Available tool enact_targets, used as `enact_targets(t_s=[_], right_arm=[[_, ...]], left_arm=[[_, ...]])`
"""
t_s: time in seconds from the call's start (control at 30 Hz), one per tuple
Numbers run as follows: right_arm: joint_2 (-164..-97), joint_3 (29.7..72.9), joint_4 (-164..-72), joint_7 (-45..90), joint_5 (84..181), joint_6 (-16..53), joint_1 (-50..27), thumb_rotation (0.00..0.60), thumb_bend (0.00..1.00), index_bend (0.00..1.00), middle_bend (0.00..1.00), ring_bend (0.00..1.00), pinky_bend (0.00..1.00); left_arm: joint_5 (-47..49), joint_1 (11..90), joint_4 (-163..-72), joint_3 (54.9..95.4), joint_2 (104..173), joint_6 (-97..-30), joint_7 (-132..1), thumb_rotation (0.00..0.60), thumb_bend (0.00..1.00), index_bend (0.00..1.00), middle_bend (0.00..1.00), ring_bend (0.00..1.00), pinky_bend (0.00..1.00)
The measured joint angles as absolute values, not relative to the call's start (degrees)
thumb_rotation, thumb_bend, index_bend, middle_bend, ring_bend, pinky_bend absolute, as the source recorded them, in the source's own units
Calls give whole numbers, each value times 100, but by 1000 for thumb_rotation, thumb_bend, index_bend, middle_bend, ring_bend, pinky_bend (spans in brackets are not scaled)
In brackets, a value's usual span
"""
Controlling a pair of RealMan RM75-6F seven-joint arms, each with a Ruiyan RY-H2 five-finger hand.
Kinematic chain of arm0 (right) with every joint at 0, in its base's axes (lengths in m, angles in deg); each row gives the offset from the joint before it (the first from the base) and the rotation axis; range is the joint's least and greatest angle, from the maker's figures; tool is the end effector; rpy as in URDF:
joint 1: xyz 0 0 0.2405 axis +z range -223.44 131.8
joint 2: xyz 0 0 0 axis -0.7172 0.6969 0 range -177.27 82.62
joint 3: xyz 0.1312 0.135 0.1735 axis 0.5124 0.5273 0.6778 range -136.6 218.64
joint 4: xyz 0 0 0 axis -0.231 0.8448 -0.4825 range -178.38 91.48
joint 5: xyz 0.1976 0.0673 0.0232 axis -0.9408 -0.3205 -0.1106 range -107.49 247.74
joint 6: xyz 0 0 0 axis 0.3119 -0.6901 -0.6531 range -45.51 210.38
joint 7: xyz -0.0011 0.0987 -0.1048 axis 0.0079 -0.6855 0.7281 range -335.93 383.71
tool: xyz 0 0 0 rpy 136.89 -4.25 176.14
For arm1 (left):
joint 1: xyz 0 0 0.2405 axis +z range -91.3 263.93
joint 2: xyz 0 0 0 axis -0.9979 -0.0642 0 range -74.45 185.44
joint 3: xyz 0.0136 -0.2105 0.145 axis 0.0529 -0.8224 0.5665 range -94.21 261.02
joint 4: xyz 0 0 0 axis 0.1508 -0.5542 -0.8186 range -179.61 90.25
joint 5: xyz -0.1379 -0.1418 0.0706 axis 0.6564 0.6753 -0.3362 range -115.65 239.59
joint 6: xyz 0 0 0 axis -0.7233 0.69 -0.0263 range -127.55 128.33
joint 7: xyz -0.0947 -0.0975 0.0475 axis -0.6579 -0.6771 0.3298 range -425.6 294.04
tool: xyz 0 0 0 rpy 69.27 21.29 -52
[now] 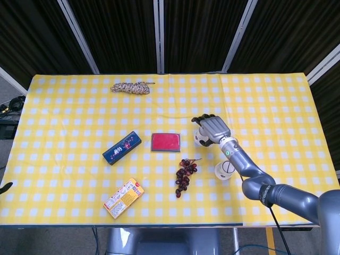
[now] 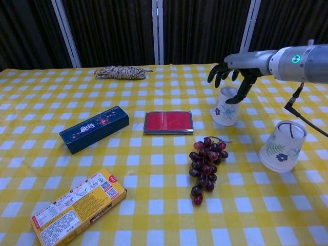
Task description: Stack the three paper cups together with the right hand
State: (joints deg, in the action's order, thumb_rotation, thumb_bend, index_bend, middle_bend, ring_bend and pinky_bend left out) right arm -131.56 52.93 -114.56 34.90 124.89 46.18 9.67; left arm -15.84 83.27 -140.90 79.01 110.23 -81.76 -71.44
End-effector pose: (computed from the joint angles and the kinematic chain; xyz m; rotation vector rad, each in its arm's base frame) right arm -0.1397 -0.4298 0.0109 1.9167 -1.0086 0.7745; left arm -0.3315 0.1747 0.2114 -1.2409 -0.9870 -0.8188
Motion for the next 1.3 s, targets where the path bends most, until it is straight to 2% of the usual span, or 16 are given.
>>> enact_targets(t_s=[0.23,0.5,0.8,1.0,1.3], right_arm=[[-13340,5213,-11102,3485,12490,4557,935,600,223,285,298,218,267],[-13479,5123,-10863,3596,12501,4471,897,600,342,383,421,368,453],[-13303,5193,-11142,3467,12679,4249,795,600,361,384,410,376,461],[-12639,5240,-12060,3331,13088,3904,605,600,358,372,391,375,462],[-10799,5097,-14144,3289,13993,3165,-43,600,359,343,381,367,462]], left_arm=[[-1548,8289,-14050,7892,11043,-8104,-7152,600,0,0,0,0,0],[-1550,8279,-14032,7890,11064,-8086,-7167,600,0,0,0,0,0],[-1568,8255,-14034,7898,11086,-8053,-7142,600,0,0,0,0,0],[-1682,8271,-14075,7925,11057,-8106,-7203,600,0,0,0,0,0],[-1974,8356,-14184,8008,10964,-8316,-7304,600,0,0,0,0,0]])
